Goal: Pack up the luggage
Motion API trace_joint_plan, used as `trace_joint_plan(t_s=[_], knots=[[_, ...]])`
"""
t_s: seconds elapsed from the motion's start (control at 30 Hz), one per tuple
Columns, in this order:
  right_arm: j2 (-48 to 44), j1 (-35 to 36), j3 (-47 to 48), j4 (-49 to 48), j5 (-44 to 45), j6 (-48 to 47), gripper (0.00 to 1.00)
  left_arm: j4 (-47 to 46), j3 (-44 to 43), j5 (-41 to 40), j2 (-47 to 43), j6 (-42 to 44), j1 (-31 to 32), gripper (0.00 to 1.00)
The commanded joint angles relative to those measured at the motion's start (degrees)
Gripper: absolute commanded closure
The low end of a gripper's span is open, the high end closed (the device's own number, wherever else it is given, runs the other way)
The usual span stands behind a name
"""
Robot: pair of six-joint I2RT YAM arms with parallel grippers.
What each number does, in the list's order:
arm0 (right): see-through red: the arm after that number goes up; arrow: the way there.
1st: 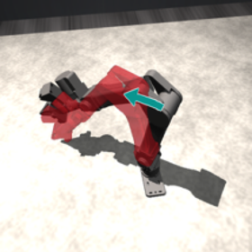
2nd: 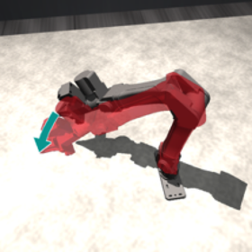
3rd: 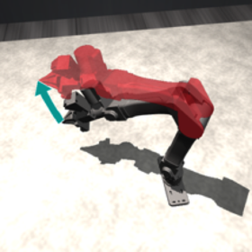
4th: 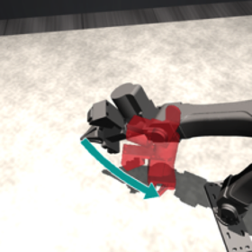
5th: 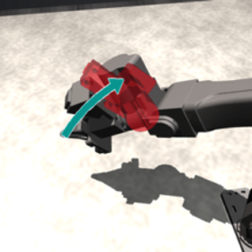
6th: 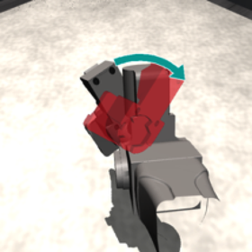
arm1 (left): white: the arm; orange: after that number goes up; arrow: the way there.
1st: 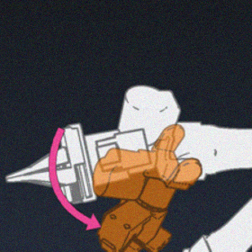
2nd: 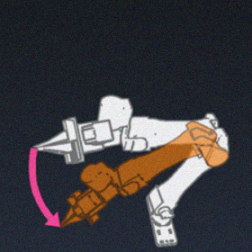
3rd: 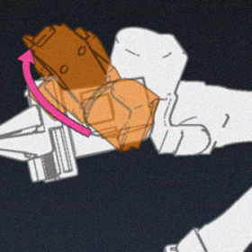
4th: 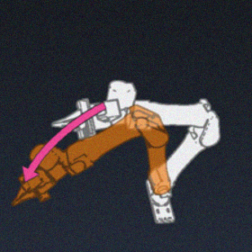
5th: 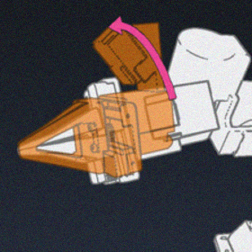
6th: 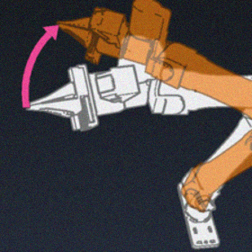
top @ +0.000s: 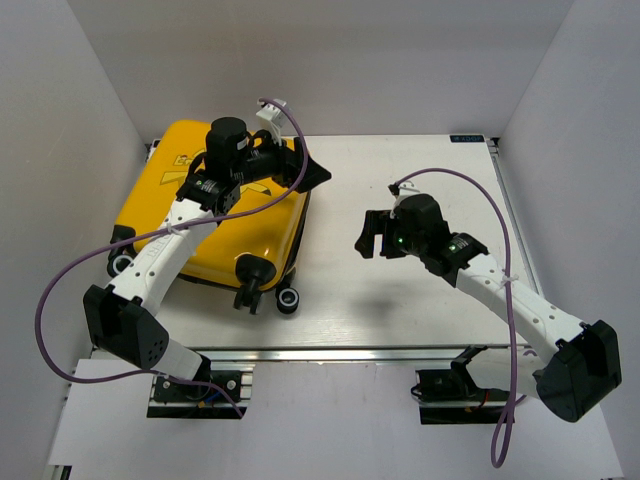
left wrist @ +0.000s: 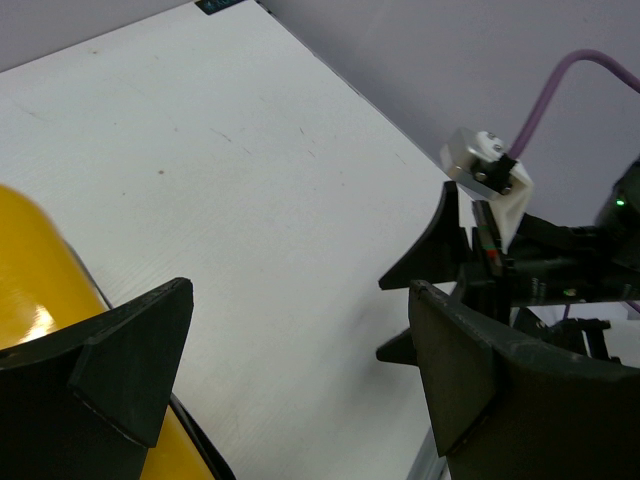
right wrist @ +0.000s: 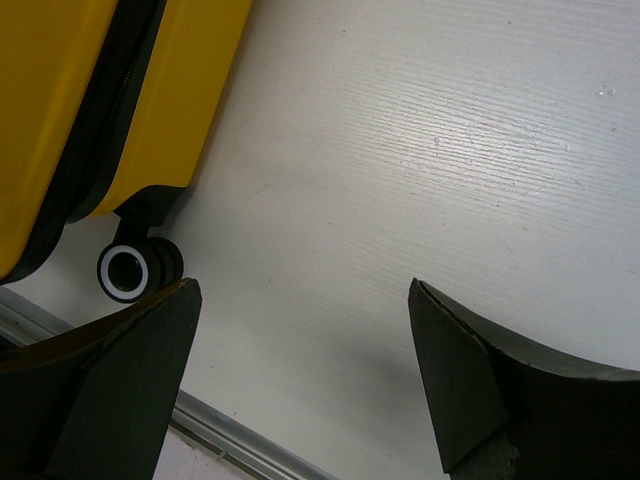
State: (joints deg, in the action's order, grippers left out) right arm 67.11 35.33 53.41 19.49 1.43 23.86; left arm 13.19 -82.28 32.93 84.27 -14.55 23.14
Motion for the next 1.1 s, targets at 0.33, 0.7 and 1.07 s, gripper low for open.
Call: trace_joint_plan(t_s=[0.33, 0.7, 1.07], knots=[[9.1, 1.7, 4.0, -3.8, -2.7, -1.3, 0.11, 38.8, -38.2, -59.9, 14.4, -1.9, -3.8, 0.02], [22.1, 6.1, 15.1, -2.5, -3.4, -3.5, 0.11, 47.3, -41.7, -65.0, 23.1, -8.6, -30.3, 0.02], [31.3, 9.1, 24.0, -4.3, -7.8, -5.3, 0.11, 50.0, -27.6, -65.0, 19.7, -13.8, -45.3, 0.02]])
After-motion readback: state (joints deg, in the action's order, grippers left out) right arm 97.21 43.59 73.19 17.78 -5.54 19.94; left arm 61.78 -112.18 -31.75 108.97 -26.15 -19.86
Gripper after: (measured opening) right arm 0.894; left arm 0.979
